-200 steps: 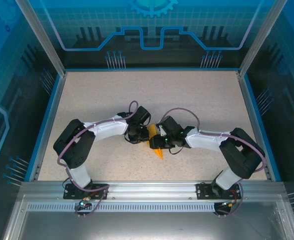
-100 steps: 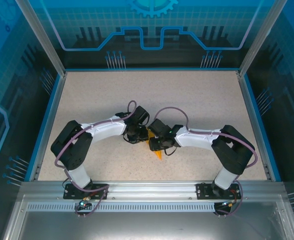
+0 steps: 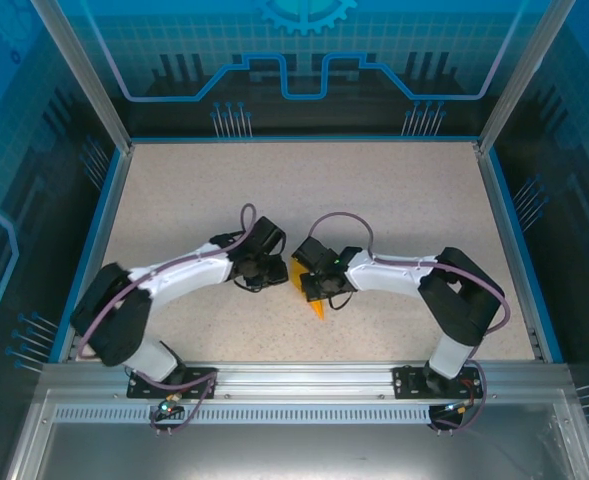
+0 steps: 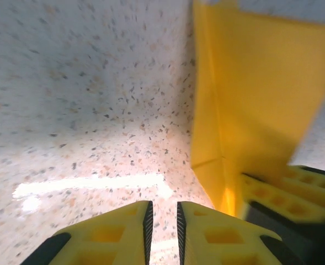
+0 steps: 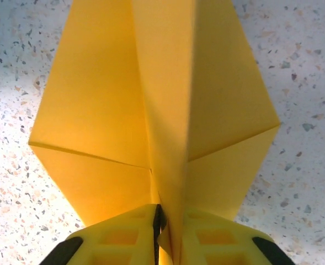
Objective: Fold a paper plane with a square sheet of paper (pick it up from the middle)
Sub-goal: Move a paper plane to the center of the table.
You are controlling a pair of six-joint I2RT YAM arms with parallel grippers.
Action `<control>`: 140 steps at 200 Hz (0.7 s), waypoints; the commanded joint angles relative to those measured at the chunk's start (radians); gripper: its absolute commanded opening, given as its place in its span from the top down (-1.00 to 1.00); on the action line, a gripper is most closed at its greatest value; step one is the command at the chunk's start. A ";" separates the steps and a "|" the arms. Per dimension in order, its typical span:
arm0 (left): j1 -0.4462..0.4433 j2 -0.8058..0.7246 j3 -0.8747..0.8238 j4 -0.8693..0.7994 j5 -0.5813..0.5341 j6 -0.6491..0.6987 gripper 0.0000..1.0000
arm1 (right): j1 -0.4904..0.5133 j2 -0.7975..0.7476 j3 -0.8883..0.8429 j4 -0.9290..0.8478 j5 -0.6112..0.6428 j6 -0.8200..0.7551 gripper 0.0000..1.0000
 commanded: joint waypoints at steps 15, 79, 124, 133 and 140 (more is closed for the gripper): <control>0.009 -0.185 -0.060 -0.036 -0.187 -0.019 0.50 | 0.041 0.018 0.111 -0.139 0.115 0.046 0.77; 0.092 -0.364 -0.172 -0.066 -0.243 -0.033 0.44 | 0.023 0.106 0.260 -0.268 0.218 0.187 0.75; 0.120 -0.400 -0.191 -0.074 -0.237 -0.015 0.42 | 0.016 0.188 0.304 -0.265 0.208 0.236 0.72; 0.122 -0.403 -0.195 -0.075 -0.236 -0.015 0.41 | 0.016 0.199 0.302 -0.264 0.204 0.242 0.69; 0.124 -0.406 -0.198 -0.075 -0.235 -0.013 0.41 | 0.016 0.207 0.302 -0.264 0.201 0.245 0.65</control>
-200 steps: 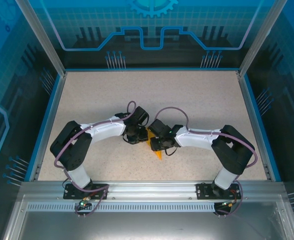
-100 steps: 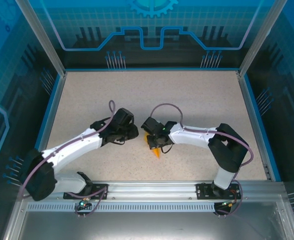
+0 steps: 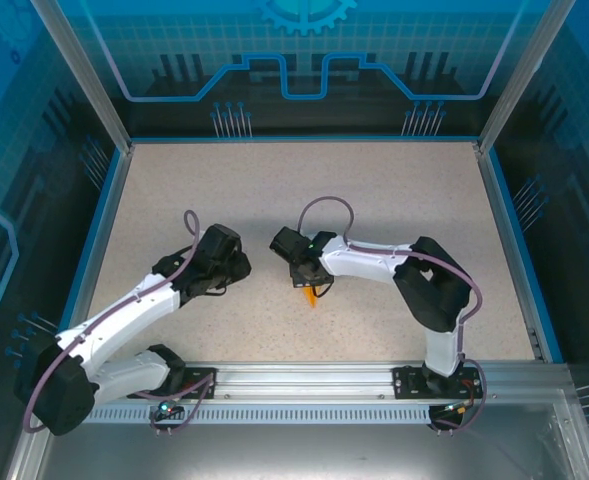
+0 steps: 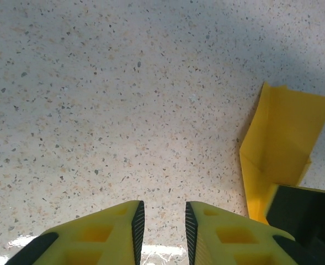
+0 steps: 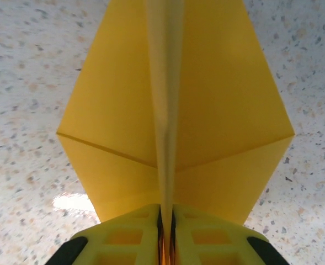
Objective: Fold a paper plane with a square sheet of paper (pick it up from the middle)
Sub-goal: Move a paper plane to the center of the table.
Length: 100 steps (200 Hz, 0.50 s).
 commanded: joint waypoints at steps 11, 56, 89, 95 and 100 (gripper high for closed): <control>0.014 -0.029 -0.029 -0.024 -0.021 0.005 0.41 | -0.007 0.040 0.027 -0.036 0.008 0.047 0.62; 0.019 -0.032 -0.042 -0.018 -0.014 0.006 0.40 | -0.010 0.056 0.007 -0.007 -0.020 0.045 0.58; 0.020 -0.024 -0.045 -0.013 -0.010 0.007 0.39 | -0.012 0.102 0.005 -0.003 -0.042 0.050 0.59; 0.020 -0.022 -0.046 -0.014 -0.010 0.008 0.39 | -0.012 0.110 0.000 0.001 -0.047 0.055 0.60; 0.019 -0.022 -0.045 -0.016 -0.011 0.008 0.39 | -0.012 0.114 -0.003 0.003 -0.047 0.060 0.61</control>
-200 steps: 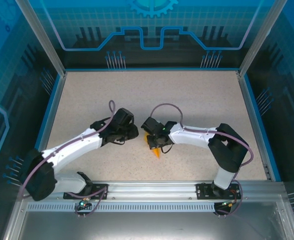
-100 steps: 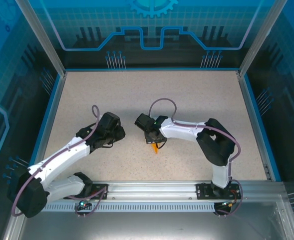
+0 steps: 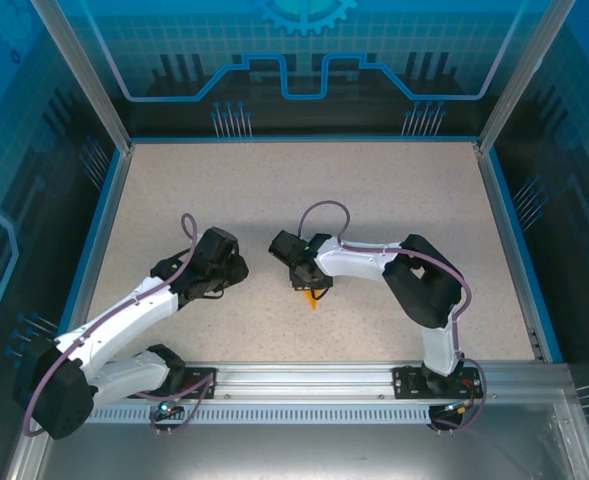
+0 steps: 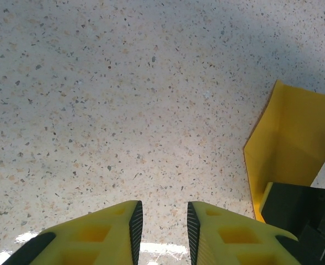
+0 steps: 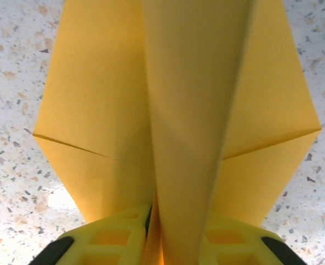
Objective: Fold a paper plane with a square sheet of paper (pick it up from the middle)
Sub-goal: Move a paper plane to the center of the table.
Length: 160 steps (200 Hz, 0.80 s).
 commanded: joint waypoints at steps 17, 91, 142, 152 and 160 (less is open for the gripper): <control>0.008 -0.009 -0.014 -0.018 -0.015 0.009 0.38 | -0.009 0.053 -0.007 -0.006 -0.015 0.035 0.65; 0.011 -0.017 -0.005 -0.031 -0.029 0.017 0.38 | -0.102 -0.055 0.052 -0.005 0.029 -0.072 0.80; 0.010 -0.047 -0.022 -0.031 -0.029 0.022 0.38 | -0.146 0.055 0.146 -0.034 0.012 -0.108 0.79; 0.011 -0.066 -0.032 -0.029 -0.040 0.020 0.38 | -0.149 0.073 0.159 -0.035 0.013 -0.111 0.79; 0.010 -0.085 -0.041 -0.024 -0.047 0.019 0.38 | -0.149 0.083 0.171 -0.042 0.014 -0.113 0.79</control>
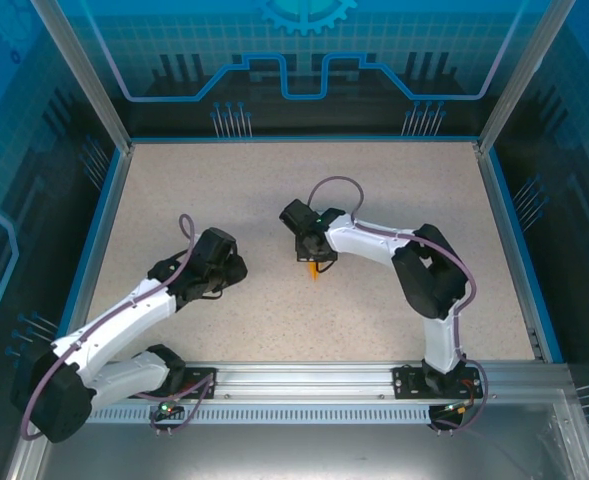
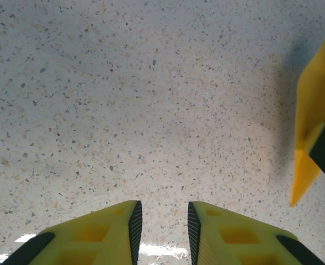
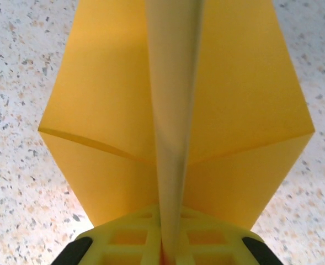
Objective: Fold a paper plane with a square sheet of paper (pick it up from the middle)
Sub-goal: Move a paper plane to the center of the table.
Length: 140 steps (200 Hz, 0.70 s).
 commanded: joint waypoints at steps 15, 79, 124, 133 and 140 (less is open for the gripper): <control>0.010 -0.089 -0.049 -0.012 -0.047 0.018 0.36 | -0.013 0.075 0.046 -0.047 -0.003 -0.022 0.75; 0.011 -0.111 -0.062 -0.013 -0.055 0.023 0.33 | -0.018 0.073 0.069 -0.070 -0.018 -0.028 0.62; 0.012 -0.122 -0.058 -0.005 -0.066 0.050 0.19 | -0.015 -0.059 0.056 -0.079 -0.003 -0.069 0.27; 0.012 -0.127 -0.057 -0.003 -0.070 0.059 0.18 | -0.013 -0.107 0.044 -0.079 0.005 -0.080 0.22; 0.012 -0.130 -0.058 -0.003 -0.074 0.066 0.17 | -0.011 -0.150 0.033 -0.076 0.014 -0.092 0.14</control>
